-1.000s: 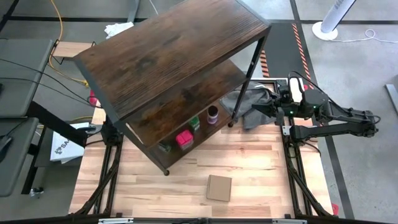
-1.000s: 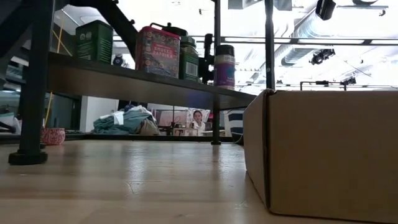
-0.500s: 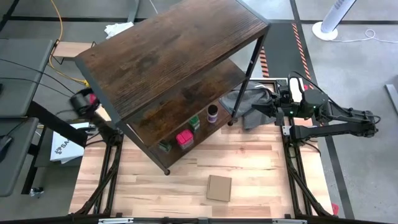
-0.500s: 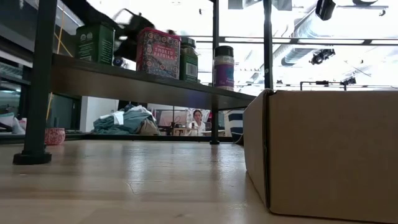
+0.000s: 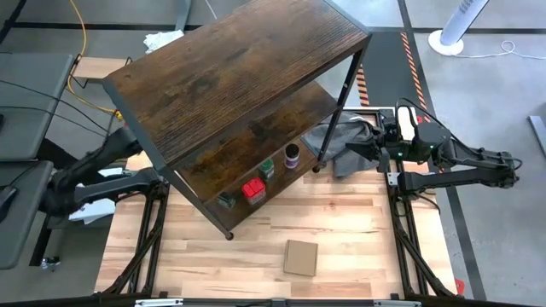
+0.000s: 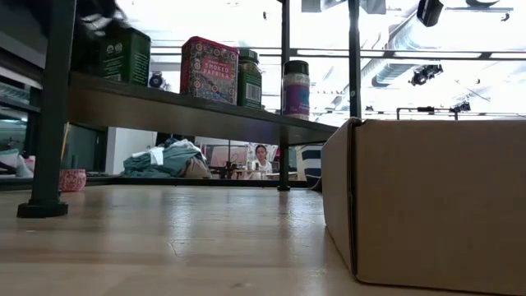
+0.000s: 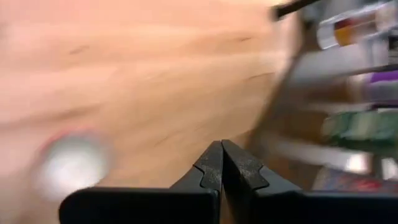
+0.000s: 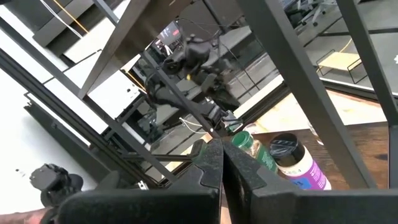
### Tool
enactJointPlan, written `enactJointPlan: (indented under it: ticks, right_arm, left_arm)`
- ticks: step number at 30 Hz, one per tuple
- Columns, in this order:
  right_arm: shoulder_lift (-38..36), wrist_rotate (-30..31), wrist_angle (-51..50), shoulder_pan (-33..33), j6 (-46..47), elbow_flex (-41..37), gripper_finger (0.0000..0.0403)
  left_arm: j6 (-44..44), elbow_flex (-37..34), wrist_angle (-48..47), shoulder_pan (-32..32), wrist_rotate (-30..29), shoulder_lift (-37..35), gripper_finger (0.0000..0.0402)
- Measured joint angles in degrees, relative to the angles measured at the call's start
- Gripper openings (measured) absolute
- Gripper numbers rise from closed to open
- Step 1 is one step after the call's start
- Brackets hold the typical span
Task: Shelf spices
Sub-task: Move the shelf to the top of the table
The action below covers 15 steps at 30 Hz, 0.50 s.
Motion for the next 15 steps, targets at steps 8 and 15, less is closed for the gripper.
enactJointPlan:
  ticks: [8, 15]
  right_arm:
    - [-0.01, -0.02, 0.02, -0.01, 0.2, 0.0, 0.0]
    - [0.01, -0.24, 0.02, -0.01, 0.15, 0.0, 0.0]
  left_arm:
    - [-4.93, -0.07, -19.64, -0.02, -10.72, -10.53, 0.0]
    - [-0.98, 1.73, -32.92, -0.04, -2.41, -12.06, 0.0]
